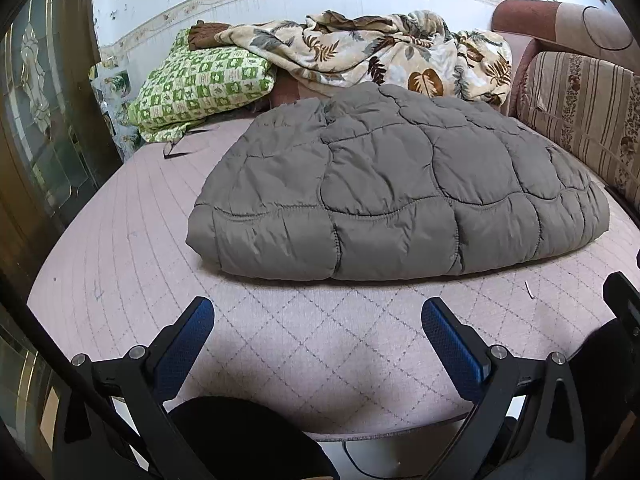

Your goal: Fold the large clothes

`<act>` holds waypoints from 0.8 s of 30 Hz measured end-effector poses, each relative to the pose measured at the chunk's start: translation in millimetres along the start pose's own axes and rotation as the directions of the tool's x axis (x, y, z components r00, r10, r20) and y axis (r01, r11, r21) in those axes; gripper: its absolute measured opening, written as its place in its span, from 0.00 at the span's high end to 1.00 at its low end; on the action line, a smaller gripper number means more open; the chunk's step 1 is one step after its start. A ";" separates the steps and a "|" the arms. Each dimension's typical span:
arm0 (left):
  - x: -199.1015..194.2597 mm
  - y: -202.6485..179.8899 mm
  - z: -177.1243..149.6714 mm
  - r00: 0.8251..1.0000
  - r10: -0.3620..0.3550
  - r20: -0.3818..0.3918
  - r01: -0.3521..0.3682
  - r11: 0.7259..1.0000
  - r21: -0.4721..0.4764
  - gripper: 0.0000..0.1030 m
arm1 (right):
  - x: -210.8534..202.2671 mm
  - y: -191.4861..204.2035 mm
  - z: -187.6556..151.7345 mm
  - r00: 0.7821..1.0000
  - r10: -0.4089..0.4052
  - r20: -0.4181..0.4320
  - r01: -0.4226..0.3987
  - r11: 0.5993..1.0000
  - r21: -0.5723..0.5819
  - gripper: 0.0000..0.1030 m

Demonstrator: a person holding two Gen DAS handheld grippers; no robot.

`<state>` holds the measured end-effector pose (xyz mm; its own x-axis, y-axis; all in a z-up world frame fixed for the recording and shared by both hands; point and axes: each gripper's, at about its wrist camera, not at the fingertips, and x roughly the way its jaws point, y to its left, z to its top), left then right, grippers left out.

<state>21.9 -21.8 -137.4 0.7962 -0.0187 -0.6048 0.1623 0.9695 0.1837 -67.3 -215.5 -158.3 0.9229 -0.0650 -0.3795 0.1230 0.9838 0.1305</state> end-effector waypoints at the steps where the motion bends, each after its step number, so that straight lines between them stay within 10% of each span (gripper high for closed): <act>1: 0.6 0.0 -0.2 1.000 0.005 -0.003 -0.005 1.000 0.001 0.00 | 0.3 -0.7 -0.1 1.000 0.000 -0.002 0.000 1.000 0.001 0.06; 24: 2.1 -2.7 -1.4 1.000 0.013 -0.005 -0.013 1.000 0.009 0.00 | 4.8 -5.9 -2.9 1.000 0.003 -0.024 -0.002 1.000 0.014 0.06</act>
<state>22.3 -24.1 -140.3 0.7951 -0.0044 -0.6064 0.1566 0.9675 0.1984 -64.7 -221.1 -163.6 0.9141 -0.0582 -0.4013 0.1257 0.9816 0.1439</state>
